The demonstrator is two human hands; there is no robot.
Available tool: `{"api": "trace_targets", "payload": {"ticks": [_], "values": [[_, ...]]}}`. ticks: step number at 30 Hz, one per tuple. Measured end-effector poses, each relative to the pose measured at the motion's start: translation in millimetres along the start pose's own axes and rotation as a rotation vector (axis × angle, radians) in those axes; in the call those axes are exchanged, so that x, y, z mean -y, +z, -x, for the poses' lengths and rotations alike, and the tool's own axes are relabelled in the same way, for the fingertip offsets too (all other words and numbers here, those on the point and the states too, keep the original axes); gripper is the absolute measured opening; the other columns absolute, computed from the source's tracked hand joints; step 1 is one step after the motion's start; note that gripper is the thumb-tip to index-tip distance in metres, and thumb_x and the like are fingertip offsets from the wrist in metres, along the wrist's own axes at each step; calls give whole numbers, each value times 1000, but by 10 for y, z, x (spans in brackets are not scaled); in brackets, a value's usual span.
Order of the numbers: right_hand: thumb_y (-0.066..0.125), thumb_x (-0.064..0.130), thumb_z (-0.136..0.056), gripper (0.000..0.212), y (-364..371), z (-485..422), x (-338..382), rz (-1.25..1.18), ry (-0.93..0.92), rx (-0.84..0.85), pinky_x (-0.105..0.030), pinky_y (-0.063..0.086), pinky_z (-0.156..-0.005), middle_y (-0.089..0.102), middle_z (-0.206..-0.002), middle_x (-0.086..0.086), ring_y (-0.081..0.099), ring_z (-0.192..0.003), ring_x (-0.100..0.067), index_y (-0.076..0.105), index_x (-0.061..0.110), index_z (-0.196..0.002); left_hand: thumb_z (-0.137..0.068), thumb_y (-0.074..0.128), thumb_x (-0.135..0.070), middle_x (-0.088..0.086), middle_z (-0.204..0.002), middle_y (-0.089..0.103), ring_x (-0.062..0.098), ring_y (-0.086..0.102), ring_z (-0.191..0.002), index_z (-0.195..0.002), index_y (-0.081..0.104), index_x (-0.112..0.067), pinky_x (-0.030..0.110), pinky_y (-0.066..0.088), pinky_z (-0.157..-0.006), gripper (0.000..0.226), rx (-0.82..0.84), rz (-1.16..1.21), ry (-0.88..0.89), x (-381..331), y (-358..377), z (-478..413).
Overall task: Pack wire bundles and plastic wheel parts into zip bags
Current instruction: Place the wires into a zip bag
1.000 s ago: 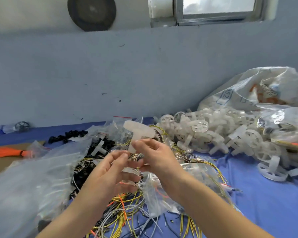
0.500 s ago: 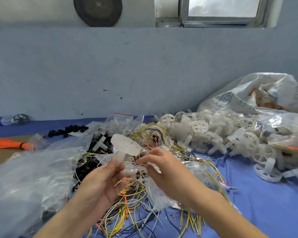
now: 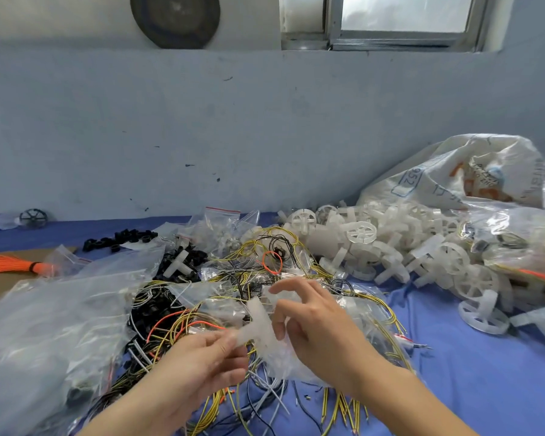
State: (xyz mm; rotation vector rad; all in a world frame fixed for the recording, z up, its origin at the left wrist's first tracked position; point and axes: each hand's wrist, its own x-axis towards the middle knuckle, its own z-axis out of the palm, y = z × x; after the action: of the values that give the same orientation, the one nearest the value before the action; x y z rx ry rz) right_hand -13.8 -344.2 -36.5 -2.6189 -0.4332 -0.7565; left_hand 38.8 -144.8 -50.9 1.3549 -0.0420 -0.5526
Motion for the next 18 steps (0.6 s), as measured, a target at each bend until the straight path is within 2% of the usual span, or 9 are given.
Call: {"api": "trace_targets", "payload": {"ticks": [3,8,10,13,15,18], "values": [[48,0,-83,33,-8,18,9,-21,27,-4,-32,37,-98,48,-135,10,38,-128,-12,51,33,-79,-94,59,-5,14,-74,68,21,66,-65,-105,65,2,30,57,-55,14,25,-230,102,-4,38,1],[46,-2,-82,36,-41,40,31,-24,41,-7,-30,36,-98,48,-132,11,39,-126,-10,47,34,-79,-94,59,-5,10,-77,71,15,60,-61,-104,66,-5,29,51,-50,12,90,-520,281,-139,127,-40],[44,3,-84,30,-64,35,60,-33,48,-12,-31,37,-97,51,-130,9,41,-124,-11,49,32,-77,-94,62,-9,11,-80,71,13,59,-61,-105,67,-10,29,50,-51,12,110,-625,329,-197,146,-77],[35,22,-84,23,-70,26,120,-7,49,-37,-33,40,-90,57,-123,5,49,-115,-17,55,26,-74,-95,62,-14,12,-84,70,14,58,-63,-105,67,-15,32,50,-55,12,172,-678,351,-241,215,-119],[37,24,-84,23,-48,16,148,28,47,-47,-36,42,-88,59,-120,3,53,-109,-21,57,23,-72,-94,62,-14,7,-78,70,15,58,-63,-98,68,-11,32,49,-56,8,238,-664,329,-248,303,-140],[35,27,-84,27,-17,20,179,41,60,-57,-33,40,-87,60,-119,3,54,-106,-21,59,24,-71,-91,54,2,2,-67,64,12,59,-57,-88,65,1,27,50,-54,11,289,-648,278,-250,457,-183]]}}
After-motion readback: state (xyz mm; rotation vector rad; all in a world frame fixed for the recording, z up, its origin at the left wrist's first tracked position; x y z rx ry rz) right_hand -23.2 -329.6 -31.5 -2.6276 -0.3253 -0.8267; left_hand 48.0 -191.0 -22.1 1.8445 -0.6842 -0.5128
